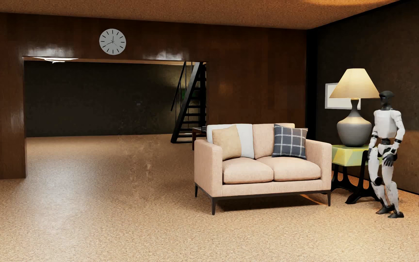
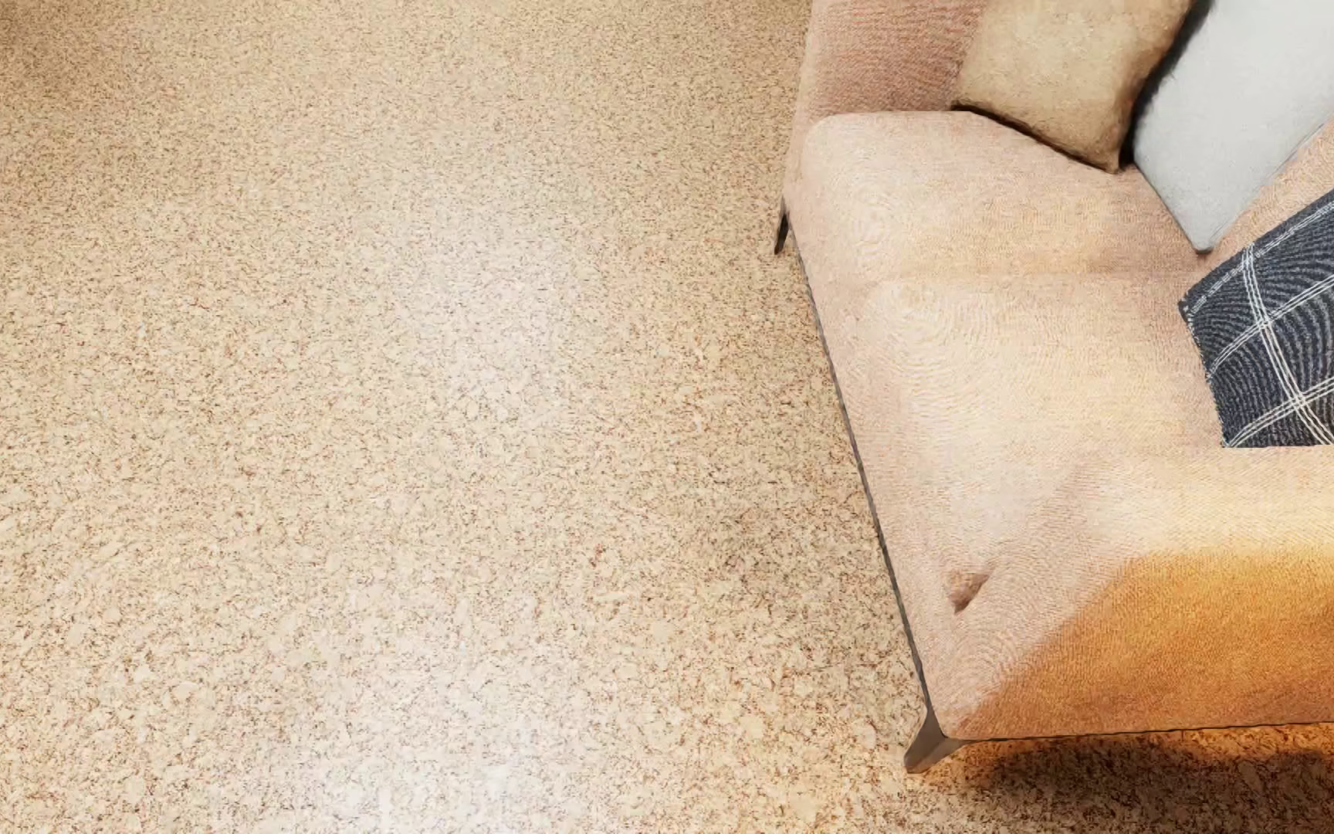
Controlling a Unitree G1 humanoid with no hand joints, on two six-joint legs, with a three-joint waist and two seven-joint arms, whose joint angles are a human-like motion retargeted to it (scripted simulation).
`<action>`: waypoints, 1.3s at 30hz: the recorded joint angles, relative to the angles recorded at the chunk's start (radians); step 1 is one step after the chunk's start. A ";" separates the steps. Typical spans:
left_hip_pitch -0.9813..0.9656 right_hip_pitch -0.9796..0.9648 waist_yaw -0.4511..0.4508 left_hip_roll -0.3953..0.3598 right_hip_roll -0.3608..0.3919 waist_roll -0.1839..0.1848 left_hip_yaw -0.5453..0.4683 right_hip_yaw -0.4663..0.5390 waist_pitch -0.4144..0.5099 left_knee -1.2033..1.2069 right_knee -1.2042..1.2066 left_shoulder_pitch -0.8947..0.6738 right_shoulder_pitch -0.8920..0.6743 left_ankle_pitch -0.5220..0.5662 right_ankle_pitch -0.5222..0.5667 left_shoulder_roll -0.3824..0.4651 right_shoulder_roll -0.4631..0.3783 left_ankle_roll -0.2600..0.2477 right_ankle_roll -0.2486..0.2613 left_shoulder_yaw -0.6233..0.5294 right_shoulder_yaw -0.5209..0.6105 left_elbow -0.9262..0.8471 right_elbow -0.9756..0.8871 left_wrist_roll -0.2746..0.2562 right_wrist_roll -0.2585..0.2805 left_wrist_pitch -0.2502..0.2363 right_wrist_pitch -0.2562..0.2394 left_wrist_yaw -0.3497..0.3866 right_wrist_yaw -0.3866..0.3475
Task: Go around the sofa
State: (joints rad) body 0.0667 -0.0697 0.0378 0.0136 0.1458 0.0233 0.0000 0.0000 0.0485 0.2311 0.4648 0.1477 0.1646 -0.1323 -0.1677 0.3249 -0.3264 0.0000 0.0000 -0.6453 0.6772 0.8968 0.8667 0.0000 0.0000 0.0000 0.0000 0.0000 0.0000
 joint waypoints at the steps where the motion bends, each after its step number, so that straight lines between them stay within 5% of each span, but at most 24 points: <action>1: -0.027 -0.025 -0.026 0.004 0.010 0.001 0.000 0.000 -0.004 0.023 0.014 0.006 -0.008 -0.024 0.016 0.003 0.003 0.000 0.000 0.067 0.005 0.013 0.002 0.000 0.000 0.000 0.000 0.000 0.000; 2: 0.012 -0.016 0.031 0.006 0.025 0.015 0.000 0.000 -0.018 -0.065 0.026 0.038 0.013 -0.075 0.009 -0.002 -0.001 0.000 0.000 0.096 0.002 0.009 -0.008 0.000 0.000 0.000 0.000 0.000 0.000; 3: -0.041 -0.022 -0.005 -0.002 0.018 0.003 0.000 0.000 -0.002 0.266 0.036 0.034 0.000 -0.201 0.021 0.005 -0.005 0.000 0.000 0.074 0.005 0.005 -0.017 0.000 0.000 0.000 0.000 0.000 0.000; 7: -0.269 0.088 0.037 0.028 0.032 0.025 0.000 0.000 0.076 0.688 0.043 0.067 -0.038 -0.178 -0.084 -0.014 -0.038 0.000 0.000 0.084 0.035 0.021 -0.071 0.000 0.000 0.000 0.000 0.000 0.000; 9: -0.387 0.117 0.137 0.031 0.005 0.000 0.000 0.000 0.055 0.689 0.014 0.102 -0.070 -0.168 -0.142 -0.008 -0.025 0.000 0.000 0.079 0.017 0.017 -0.060 0.000 0.000 0.000 0.000 0.000 0.000; 15: -0.610 0.360 0.248 0.058 -0.032 -0.008 0.000 0.000 0.077 0.388 -0.065 0.148 -0.150 0.042 -0.356 0.001 -0.031 0.000 0.000 0.099 -0.038 0.103 -0.104 0.000 0.000 0.000 0.000 0.000 0.000; 17: -0.639 0.425 0.282 0.062 -0.051 -0.008 0.000 0.000 0.080 0.440 -0.067 0.159 -0.145 0.033 -0.335 0.004 -0.030 0.000 0.000 0.096 -0.039 0.107 -0.089 0.000 0.000 0.000 0.000 0.000 0.000; 19: -0.668 0.430 0.321 0.039 -0.104 -0.048 0.000 0.000 0.075 0.590 0.006 0.145 -0.123 0.006 -0.199 0.014 -0.017 0.000 0.000 0.058 0.005 0.128 -0.034 0.000 0.000 0.000 0.000 0.000 0.000; 22: -0.536 0.292 0.244 -0.018 -0.133 -0.046 0.000 0.000 0.071 0.648 0.416 0.126 -0.028 -0.115 0.226 0.003 -0.015 0.000 0.000 0.116 0.042 0.122 -0.019 0.000 0.000 0.000 0.000 0.000 0.000; 25: -0.323 -0.044 0.095 -0.038 -0.101 -0.007 0.000 0.000 0.090 0.550 0.878 0.082 0.032 -0.180 0.219 -0.007 -0.018 0.000 0.000 0.140 0.024 0.020 0.007 0.000 0.000 0.000 0.000 0.000 0.000; 29: 0.033 -0.302 -0.123 -0.003 -0.057 0.049 0.000 0.000 0.100 0.321 0.346 0.036 0.109 -0.223 0.440 0.020 -0.050 0.000 0.000 0.183 0.050 -0.136 0.013 0.000 0.000 0.000 0.000 0.000 0.000; 30: 0.096 -0.337 -0.158 0.000 -0.060 0.050 0.000 0.000 0.091 0.288 0.168 0.016 0.129 -0.263 0.375 0.031 -0.056 0.000 0.000 0.186 0.046 -0.164 0.005 0.000 0.000 0.000 0.000 0.000 0.000; 32: 0.208 -0.374 -0.179 -0.002 -0.058 0.054 0.000 0.000 0.070 0.264 -0.021 -0.030 0.150 -0.343 -0.079 0.048 -0.051 0.000 0.000 0.194 0.052 -0.179 0.036 0.000 0.000 0.000 0.000 0.000 0.000; 33: 0.234 -0.397 -0.210 0.001 -0.069 0.056 0.000 0.000 0.066 0.279 -0.009 -0.038 0.154 -0.358 -0.130 0.041 -0.051 0.000 0.000 0.219 0.073 -0.169 0.043 0.000 0.000 0.000 0.000 0.000 0.000; 35: 0.275 -0.460 -0.240 0.033 -0.039 0.088 0.000 0.000 0.068 0.358 0.092 -0.030 0.163 -0.251 0.287 0.020 -0.046 0.000 0.000 0.246 0.090 -0.124 0.056 0.000 0.000 0.000 0.000 0.000 0.000; 36: 0.268 -0.461 -0.248 0.068 -0.012 0.119 0.000 0.000 0.074 0.460 0.179 -0.003 0.156 -0.100 0.399 -0.002 -0.044 0.000 0.000 0.257 0.104 -0.090 0.072 0.000 0.000 0.000 0.000 0.000 0.000; 38: 0.132 -0.364 -0.193 0.103 0.050 0.133 0.000 0.000 0.064 0.832 0.242 0.060 0.156 0.230 0.380 -0.024 -0.037 0.000 0.000 0.223 0.077 -0.038 0.086 0.000 0.000 0.000 0.000 0.000 0.000; 39: 0.040 -0.283 -0.158 0.124 0.074 0.141 0.000 0.000 0.076 1.034 0.232 0.078 0.141 0.154 0.329 -0.022 -0.046 0.000 0.000 0.177 0.079 -0.024 0.059 0.000 0.000 0.000 0.000 0.000 0.000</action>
State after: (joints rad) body 0.1066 -0.3529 -0.1205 0.1379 0.2194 0.1644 0.0000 0.0000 0.1248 1.2653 0.6971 0.2256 0.3059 0.0213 0.1611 0.3024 -0.3720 0.0000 0.0000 -0.4688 0.7564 0.8727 0.9253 0.0000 0.0000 0.0000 0.0000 0.0000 0.0000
